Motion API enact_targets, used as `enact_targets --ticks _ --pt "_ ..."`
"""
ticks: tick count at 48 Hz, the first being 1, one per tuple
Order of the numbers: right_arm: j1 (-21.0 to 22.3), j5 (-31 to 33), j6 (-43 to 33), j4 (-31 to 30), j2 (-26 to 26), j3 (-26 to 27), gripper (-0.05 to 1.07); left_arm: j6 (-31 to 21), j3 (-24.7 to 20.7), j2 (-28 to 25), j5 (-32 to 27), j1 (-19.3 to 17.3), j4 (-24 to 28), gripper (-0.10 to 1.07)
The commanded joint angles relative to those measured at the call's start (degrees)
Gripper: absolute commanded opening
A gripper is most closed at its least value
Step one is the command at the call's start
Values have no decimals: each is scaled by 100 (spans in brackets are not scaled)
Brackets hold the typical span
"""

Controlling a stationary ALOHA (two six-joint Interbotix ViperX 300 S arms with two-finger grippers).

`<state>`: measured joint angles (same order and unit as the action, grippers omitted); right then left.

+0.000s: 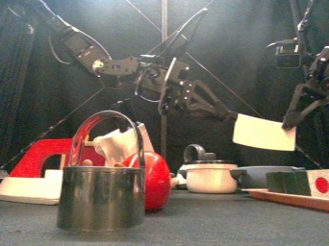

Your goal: Grab cleaver with other hand

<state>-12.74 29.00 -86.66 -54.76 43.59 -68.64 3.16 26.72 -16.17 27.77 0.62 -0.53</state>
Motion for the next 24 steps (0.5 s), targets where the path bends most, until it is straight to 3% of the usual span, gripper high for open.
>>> enact_targets --ticks 1,16,24 --pt "-35 18 -18 70 18 62 40 -18 -149 35 18 167 35 61" --pt "-132 158 -18 97 18 -18 40 -35 -229 -105 -44 211 9 61" --pt "-123 167 -26 141 18 -44 40 -35 -396 -114 -668 211 -202 61"
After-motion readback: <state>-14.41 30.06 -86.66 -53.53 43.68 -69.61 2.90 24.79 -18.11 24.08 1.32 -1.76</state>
